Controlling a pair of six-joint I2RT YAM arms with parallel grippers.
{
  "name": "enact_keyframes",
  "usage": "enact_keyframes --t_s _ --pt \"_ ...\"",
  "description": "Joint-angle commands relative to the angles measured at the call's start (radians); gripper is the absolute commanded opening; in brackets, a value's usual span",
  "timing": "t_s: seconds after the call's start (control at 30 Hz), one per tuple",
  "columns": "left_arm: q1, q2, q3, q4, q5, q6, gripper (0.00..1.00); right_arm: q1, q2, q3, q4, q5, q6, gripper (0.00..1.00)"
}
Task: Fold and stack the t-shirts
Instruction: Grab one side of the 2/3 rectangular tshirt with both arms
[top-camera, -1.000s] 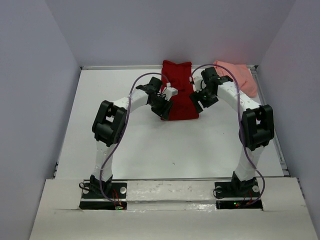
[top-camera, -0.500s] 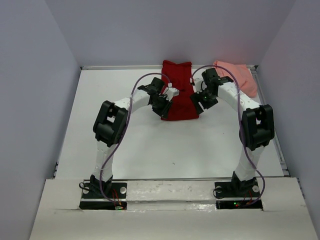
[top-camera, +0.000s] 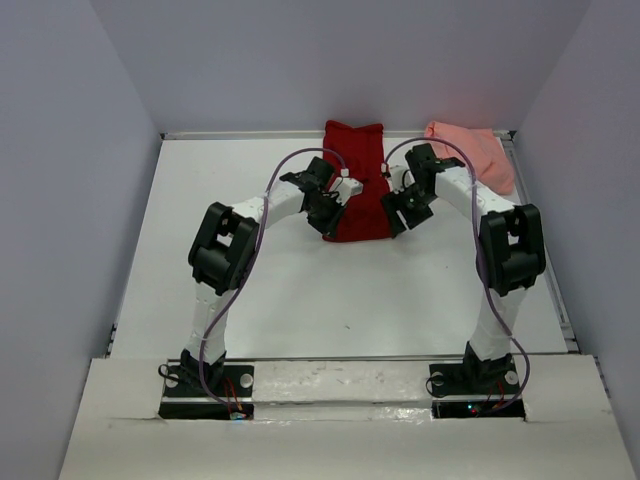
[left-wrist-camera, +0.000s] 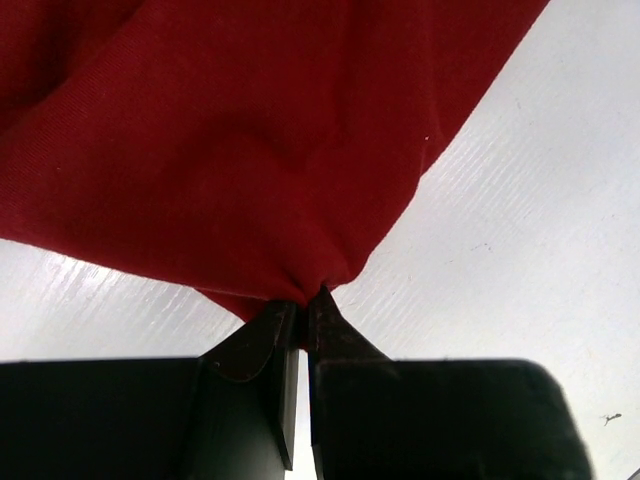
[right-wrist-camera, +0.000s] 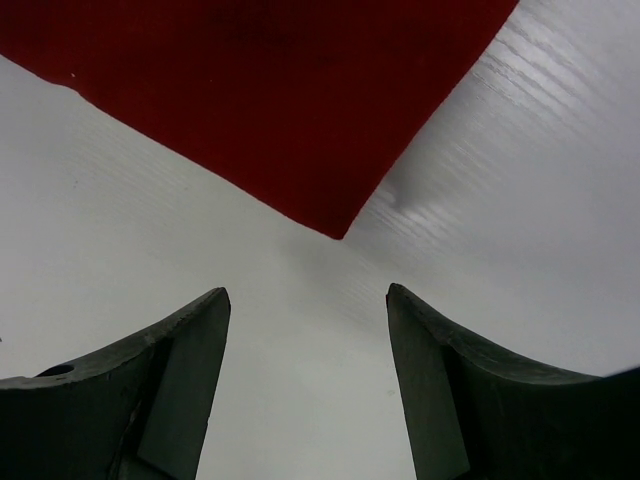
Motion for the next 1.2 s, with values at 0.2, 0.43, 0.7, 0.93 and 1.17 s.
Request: enact_keyframes --t_s 0.2,0.43,0.7,0.93,1.17 --pt "-0.008 -0.041 0.014 -0.013 -0.011 0.015 0.00 -0.017 0.132 0.121 0.007 -0.096 0.010 0.68" --pt "-0.009 -0.050 0.005 -0.012 -0.015 0.015 0.00 -0.026 0.170 0.150 0.007 -0.107 0.001 0.59" --pt "-0.008 -0.052 0.003 -0.017 -0.020 0.019 0.00 -0.035 0.168 0.141 0.004 -0.101 -0.007 0.06" --pt "-0.008 -0.058 0.010 -0.030 -0.025 0.023 0.00 -0.044 0.150 0.128 -0.008 -0.098 -0.010 0.00" --pt "-0.008 -0.090 -0.023 -0.024 -0.038 0.010 0.00 -0.044 0.107 0.076 -0.021 -0.102 -0.019 0.00"
